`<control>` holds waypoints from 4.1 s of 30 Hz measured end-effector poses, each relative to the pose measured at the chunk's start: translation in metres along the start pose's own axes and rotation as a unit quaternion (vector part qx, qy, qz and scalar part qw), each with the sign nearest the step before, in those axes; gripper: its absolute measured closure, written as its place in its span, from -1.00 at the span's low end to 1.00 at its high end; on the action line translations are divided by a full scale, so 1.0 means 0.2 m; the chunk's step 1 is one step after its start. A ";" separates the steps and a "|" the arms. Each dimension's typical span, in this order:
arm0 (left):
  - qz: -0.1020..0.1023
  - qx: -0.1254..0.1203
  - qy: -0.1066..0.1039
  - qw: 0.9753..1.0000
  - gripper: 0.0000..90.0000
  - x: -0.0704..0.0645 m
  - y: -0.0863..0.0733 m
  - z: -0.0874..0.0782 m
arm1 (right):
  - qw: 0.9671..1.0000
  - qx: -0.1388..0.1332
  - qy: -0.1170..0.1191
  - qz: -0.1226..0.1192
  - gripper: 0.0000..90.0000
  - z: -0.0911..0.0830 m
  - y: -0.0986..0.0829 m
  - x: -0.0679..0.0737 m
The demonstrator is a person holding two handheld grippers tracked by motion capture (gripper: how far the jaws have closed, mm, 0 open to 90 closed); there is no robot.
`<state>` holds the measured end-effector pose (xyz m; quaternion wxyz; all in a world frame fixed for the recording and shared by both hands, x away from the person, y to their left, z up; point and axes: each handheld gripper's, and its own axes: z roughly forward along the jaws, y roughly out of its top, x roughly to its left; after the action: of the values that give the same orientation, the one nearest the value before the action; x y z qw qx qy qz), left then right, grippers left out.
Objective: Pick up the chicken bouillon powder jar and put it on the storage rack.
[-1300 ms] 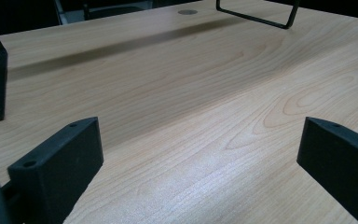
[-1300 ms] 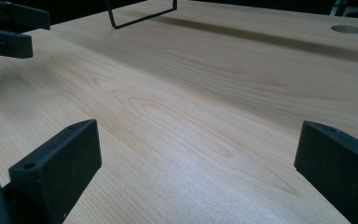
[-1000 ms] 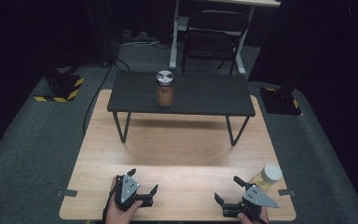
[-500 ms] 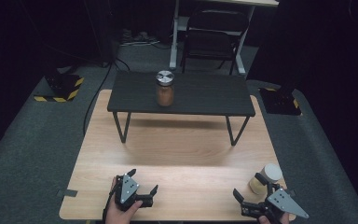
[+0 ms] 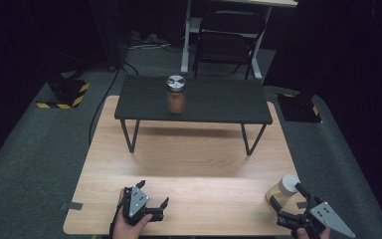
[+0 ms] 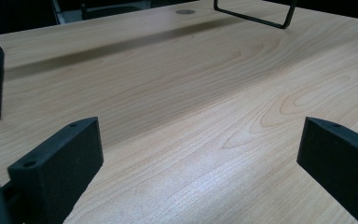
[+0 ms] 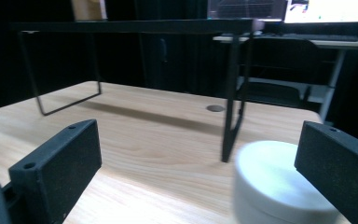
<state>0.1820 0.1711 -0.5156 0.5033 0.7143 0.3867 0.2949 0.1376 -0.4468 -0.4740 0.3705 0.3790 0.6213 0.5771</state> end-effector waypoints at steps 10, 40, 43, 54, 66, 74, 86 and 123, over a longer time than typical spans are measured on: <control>-0.003 0.009 0.002 1.000 -0.99 0.00 0.01 0.00 | 0.999 0.012 -0.042 0.014 -1.00 -0.02 -0.03 -0.06; -0.003 0.010 -0.002 1.000 -0.99 0.00 0.02 0.00 | 0.997 0.045 -0.061 0.005 -0.61 0.07 -0.10 -0.09; -0.003 0.010 -0.001 1.000 -0.99 0.00 0.02 0.00 | 0.997 0.044 -0.058 0.003 -0.53 0.08 -0.11 -0.09; -0.005 0.009 0.000 1.000 -0.99 0.00 0.01 0.00 | 0.997 0.038 -0.059 0.009 -0.25 0.09 -0.11 -0.09; -0.008 0.008 -0.001 1.000 -0.99 0.01 0.01 0.00 | 0.997 0.039 -0.066 0.010 -0.24 0.10 -0.11 -0.07; -0.009 0.009 -0.003 1.000 -0.99 0.01 0.01 0.00 | 0.998 0.025 -0.054 0.007 -0.24 0.10 -0.09 -0.03; -0.014 0.007 -0.003 1.000 -0.99 0.02 0.01 0.00 | 1.000 0.020 -0.017 -0.001 -0.24 0.18 -0.05 0.04; -0.022 0.005 -0.010 1.000 -0.99 0.04 0.01 0.00 | 0.999 0.021 0.043 -0.005 -0.24 0.56 0.27 0.24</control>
<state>0.1861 0.1772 -0.5142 0.5096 0.7110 0.3989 0.2750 0.2197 -0.3514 -0.4283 0.3381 0.3583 0.6503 0.5783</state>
